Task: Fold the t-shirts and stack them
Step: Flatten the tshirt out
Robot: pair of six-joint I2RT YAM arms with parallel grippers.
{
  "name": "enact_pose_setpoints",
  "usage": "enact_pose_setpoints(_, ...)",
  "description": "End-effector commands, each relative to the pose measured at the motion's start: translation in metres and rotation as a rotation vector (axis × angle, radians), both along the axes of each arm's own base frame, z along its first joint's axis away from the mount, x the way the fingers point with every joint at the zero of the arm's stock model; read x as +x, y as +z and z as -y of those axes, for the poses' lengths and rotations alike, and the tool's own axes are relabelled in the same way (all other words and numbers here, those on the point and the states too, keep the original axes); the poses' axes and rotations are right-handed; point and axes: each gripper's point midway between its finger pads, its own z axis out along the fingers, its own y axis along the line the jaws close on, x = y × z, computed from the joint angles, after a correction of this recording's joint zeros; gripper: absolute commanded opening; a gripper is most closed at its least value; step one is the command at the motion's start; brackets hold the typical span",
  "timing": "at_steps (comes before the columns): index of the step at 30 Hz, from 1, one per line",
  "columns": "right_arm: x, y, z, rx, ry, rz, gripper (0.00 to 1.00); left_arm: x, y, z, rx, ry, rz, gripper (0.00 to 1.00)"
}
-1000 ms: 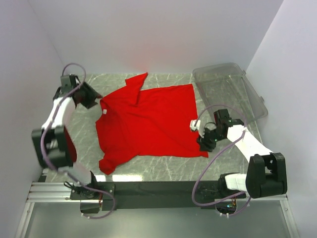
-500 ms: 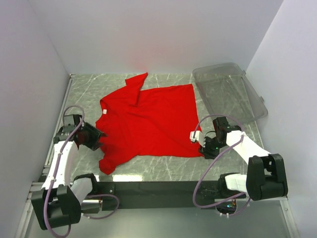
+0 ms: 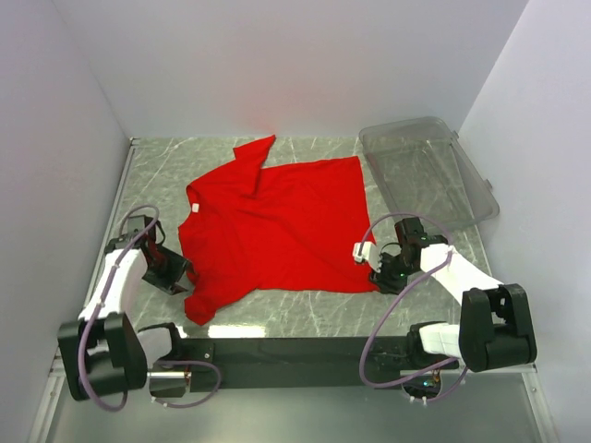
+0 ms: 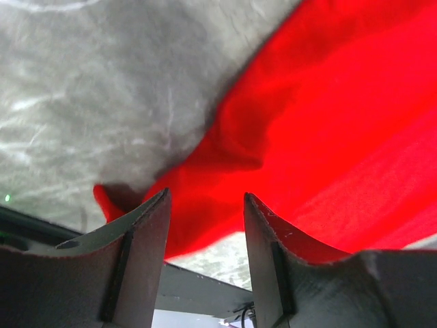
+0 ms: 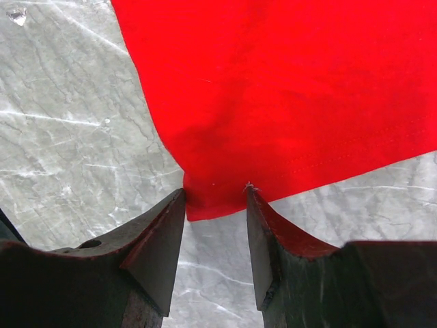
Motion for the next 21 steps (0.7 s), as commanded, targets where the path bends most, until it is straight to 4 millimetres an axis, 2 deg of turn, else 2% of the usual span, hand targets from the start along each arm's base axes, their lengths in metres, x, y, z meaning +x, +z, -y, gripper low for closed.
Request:
enact_pose_setpoints(1,0.003,-0.002,-0.002,0.001,-0.006,0.011,0.48,0.013,-0.012,-0.003,0.014,-0.037,0.023,0.52)
enact_pose_setpoints(6,0.006,-0.002,-0.002,0.003,-0.017,0.013,0.48,0.016,-0.026,0.006,-0.043,-0.108,-0.006,0.51)
enact_pose_setpoints(10,0.010,0.000,-0.004,0.010,-0.033,0.007,0.48,0.011,-0.042,0.016,-0.093,-0.144,-0.043,0.49)
enact_pose_setpoints(12,0.011,-0.001,-0.004,0.008,-0.033,0.010,0.48,0.008,-0.048,0.020,-0.102,-0.153,-0.050,0.43)
enact_pose_setpoints(14,0.011,-0.002,-0.004,0.007,-0.036,0.008,0.48,0.009,-0.049,0.022,-0.111,-0.155,-0.042,0.33)
enact_pose_setpoints(15,0.011,-0.002,-0.004,0.006,-0.035,0.006,0.48,0.010,-0.047,0.022,-0.110,-0.157,-0.035,0.22)
enact_pose_setpoints(18,0.012,-0.003,-0.005,0.010,-0.039,0.004,0.47,0.019,-0.036,0.016,-0.072,-0.155,0.005,0.01)
enact_pose_setpoints(21,0.012,-0.003,-0.007,0.021,-0.032,0.001,0.44,0.025,-0.024,0.009,-0.029,-0.160,0.030,0.01)
